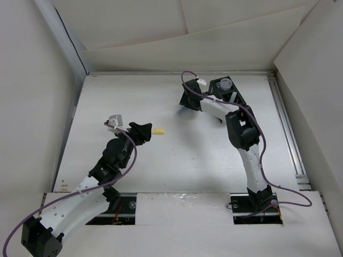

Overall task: Sort the stationery into containers
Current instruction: Pick up the pen from the center of the board.

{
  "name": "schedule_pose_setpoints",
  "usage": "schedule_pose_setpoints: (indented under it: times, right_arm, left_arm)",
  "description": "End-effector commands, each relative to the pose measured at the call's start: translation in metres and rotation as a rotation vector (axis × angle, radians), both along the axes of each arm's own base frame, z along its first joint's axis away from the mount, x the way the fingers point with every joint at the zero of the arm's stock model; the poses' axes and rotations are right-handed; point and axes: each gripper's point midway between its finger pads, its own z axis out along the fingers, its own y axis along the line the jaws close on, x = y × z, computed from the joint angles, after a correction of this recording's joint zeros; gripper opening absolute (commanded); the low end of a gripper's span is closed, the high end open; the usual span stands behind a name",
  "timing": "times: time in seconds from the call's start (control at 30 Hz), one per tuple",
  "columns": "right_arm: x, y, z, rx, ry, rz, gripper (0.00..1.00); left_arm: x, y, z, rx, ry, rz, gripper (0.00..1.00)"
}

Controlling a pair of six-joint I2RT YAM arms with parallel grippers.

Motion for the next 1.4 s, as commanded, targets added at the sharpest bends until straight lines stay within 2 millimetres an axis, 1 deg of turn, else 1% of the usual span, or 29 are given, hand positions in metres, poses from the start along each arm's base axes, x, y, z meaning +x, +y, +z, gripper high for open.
schedule_pose_setpoints:
  times: [0.0,0.03,0.07,0.13,0.17,0.2,0.27,0.3,0.37,0.4,0.43,0.47,0.5,0.57,0.6,0.67,0.77,0.8,0.83,0.87,0.9,0.93,0.97,1.0,1.07,1.2,1.23,1.3,1.37]
  right_arm:
    - [0.005,-0.006,-0.002,-0.062,0.015,0.017,0.61]
    - [0.006,-0.006,-0.004,-0.076,0.021,0.027,0.59]
    - [0.009,-0.007,-0.004,-0.089,0.019,0.028,0.49]
    - [0.008,-0.010,-0.006,-0.109,0.023,0.028,0.38]
    - [0.005,-0.005,-0.006,-0.109,0.023,0.037,0.29]
    - [0.004,-0.009,-0.010,-0.137,0.024,0.048,0.26]
    - [-0.003,-0.008,-0.007,-0.170,0.011,0.050,0.23]
    - [-0.010,-0.013,-0.008,-0.195,0.022,0.070,0.21]
    - [-0.019,-0.007,-0.004,-0.214,0.003,0.099,0.20]
    - [-0.028,-0.014,-0.012,-0.237,0.027,0.111,0.18]
    - [-0.033,-0.010,-0.002,-0.247,0.008,0.139,0.18]
    - [-0.036,-0.014,0.000,-0.259,0.007,0.130,0.18]
    - [-0.044,-0.015,0.003,-0.277,0.006,0.144,0.18]
    - [-0.048,-0.018,0.007,-0.287,0.006,0.153,0.18]
    - [-0.048,-0.018,0.011,-0.290,-0.002,0.160,0.21]
    - [-0.052,-0.020,0.016,-0.294,0.001,0.175,0.30]
    - [-0.050,-0.017,0.019,-0.302,0.005,0.199,0.43]
    - [-0.049,-0.017,0.021,-0.302,0.005,0.199,0.43]
    - [-0.048,-0.020,0.015,-0.301,0.018,0.198,0.43]
    - [-0.047,-0.019,0.018,-0.300,0.017,0.198,0.45]
    - [-0.048,-0.018,0.011,-0.297,0.031,0.208,0.48]
    - [-0.046,-0.022,0.011,-0.297,0.032,0.199,0.49]
    - [-0.048,-0.020,0.005,-0.294,0.045,0.208,0.51]
    - [-0.048,-0.020,0.005,-0.294,0.045,0.208,0.52]
    - [-0.044,-0.024,0.002,-0.295,0.049,0.200,0.52]
    - [-0.034,-0.019,0.003,-0.302,0.038,0.211,0.52]
    - [-0.034,-0.019,0.000,-0.308,0.049,0.213,0.49]
    - [-0.032,-0.017,0.003,-0.304,0.041,0.212,0.46]
    - [-0.031,-0.015,0.001,-0.297,0.043,0.218,0.38]
  left_arm:
    - [0.000,-0.001,0.023,-0.039,-0.056,-0.005,0.60]
    - [0.000,-0.001,0.023,-0.039,-0.056,-0.005,0.60]
    - [0.000,-0.001,0.023,-0.039,-0.056,-0.005,0.60]
    - [0.001,0.001,0.023,-0.039,-0.057,0.004,0.60]
    - [0.001,0.001,0.023,-0.039,-0.057,0.004,0.60]
    - [0.001,0.001,0.023,-0.039,-0.057,0.004,0.60]
    - [0.001,0.001,0.023,-0.039,-0.057,0.004,0.60]
    - [0.001,0.001,0.023,-0.039,-0.057,0.004,0.60]
    - [0.001,0.001,0.023,-0.039,-0.057,0.004,0.60]
    - [0.001,0.001,0.023,-0.039,-0.057,0.004,0.60]
    - [0.001,0.001,0.023,-0.039,-0.057,0.004,0.60]
    - [0.001,0.001,0.023,-0.039,-0.057,0.004,0.60]
    - [0.000,-0.001,0.023,-0.039,-0.056,-0.005,0.60]
    - [0.000,-0.001,0.023,-0.039,-0.056,-0.005,0.60]
    - [0.000,-0.001,0.023,-0.039,-0.056,-0.005,0.60]
    - [0.000,-0.001,0.023,-0.039,-0.056,-0.005,0.60]
    - [0.000,-0.001,0.023,-0.039,-0.056,-0.005,0.60]
    - [0.000,-0.001,0.023,-0.039,-0.056,-0.005,0.60]
    - [0.000,-0.001,0.023,-0.039,-0.056,-0.005,0.60]
    - [0.000,-0.001,0.023,-0.039,-0.056,-0.005,0.60]
    - [0.000,-0.001,0.023,-0.039,-0.056,-0.005,0.60]
    - [0.000,-0.001,0.023,-0.039,-0.056,-0.005,0.60]
    - [0.000,-0.001,0.023,-0.039,-0.056,-0.005,0.60]
    - [0.000,-0.001,0.023,-0.039,-0.056,-0.005,0.60]
    - [0.000,-0.001,0.023,-0.039,-0.056,-0.005,0.60]
    - [0.000,-0.001,0.023,-0.039,-0.056,-0.005,0.60]
    - [0.000,-0.001,0.023,-0.039,-0.056,-0.005,0.60]
    - [0.000,-0.001,0.023,-0.039,-0.056,-0.005,0.60]
    - [0.000,-0.001,0.023,-0.039,-0.056,-0.005,0.60]
